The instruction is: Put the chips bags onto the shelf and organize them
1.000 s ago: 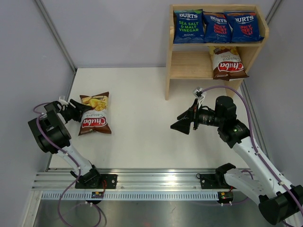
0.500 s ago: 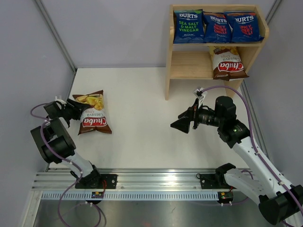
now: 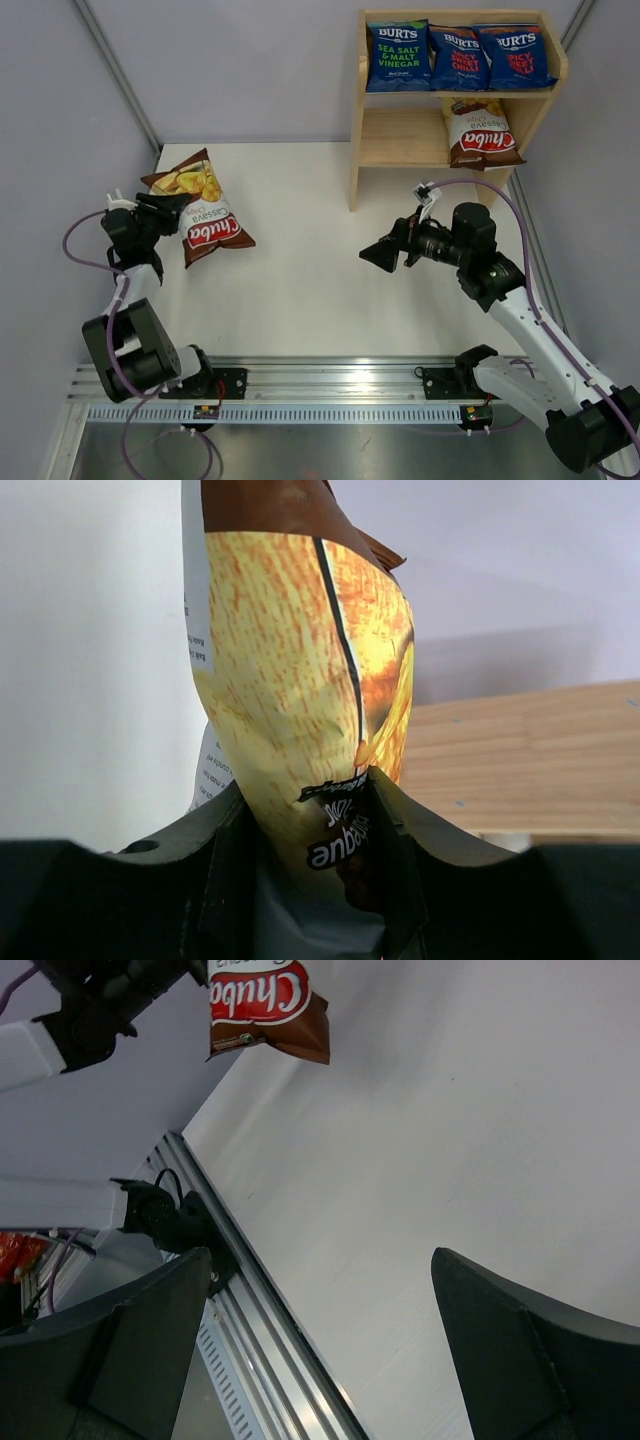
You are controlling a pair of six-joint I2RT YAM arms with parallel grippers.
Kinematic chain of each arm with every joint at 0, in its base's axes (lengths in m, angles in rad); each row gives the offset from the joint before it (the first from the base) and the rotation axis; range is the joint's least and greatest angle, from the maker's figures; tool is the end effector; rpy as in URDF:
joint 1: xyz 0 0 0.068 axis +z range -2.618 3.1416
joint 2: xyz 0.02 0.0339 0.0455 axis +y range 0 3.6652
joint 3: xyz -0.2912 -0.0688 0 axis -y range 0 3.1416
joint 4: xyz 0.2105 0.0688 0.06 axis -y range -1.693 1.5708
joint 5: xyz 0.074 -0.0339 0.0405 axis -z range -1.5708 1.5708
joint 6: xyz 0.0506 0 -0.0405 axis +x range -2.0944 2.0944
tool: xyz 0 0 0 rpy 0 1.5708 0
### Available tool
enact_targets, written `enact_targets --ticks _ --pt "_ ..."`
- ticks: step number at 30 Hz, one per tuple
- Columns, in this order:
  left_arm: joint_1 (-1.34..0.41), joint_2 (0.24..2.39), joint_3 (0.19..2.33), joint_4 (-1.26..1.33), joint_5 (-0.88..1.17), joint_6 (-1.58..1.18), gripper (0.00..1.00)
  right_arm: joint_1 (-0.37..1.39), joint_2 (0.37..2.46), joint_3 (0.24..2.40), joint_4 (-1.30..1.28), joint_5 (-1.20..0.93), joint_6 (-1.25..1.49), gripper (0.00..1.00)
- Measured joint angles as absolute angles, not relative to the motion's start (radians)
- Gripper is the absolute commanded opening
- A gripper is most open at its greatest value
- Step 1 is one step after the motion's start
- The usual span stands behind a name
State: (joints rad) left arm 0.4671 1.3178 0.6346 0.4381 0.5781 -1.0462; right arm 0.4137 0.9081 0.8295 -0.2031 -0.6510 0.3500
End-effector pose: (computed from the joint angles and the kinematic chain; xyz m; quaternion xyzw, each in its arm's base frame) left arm 0.2456 0.0929 0.2808 -0.3911 0.6698 -0.3837 0.5011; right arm 0.1389 0.0945 0.3546 -0.2162 0.7509 0.4494 0.4330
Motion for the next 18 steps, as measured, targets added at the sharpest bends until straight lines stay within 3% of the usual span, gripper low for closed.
enact_targets --ticks 7,14,18 --pt "0.242 1.027 0.630 0.381 0.421 -1.152 0.23 0.414 0.918 0.703 0.038 -0.566 0.588 0.99" --pt "-0.004 0.762 0.604 0.282 0.183 -1.256 0.25 0.449 1.071 0.369 0.727 -0.542 1.031 0.99" --pt "-0.139 0.664 0.578 0.254 0.044 -1.323 0.24 0.553 1.151 0.331 0.939 -0.442 1.119 0.99"
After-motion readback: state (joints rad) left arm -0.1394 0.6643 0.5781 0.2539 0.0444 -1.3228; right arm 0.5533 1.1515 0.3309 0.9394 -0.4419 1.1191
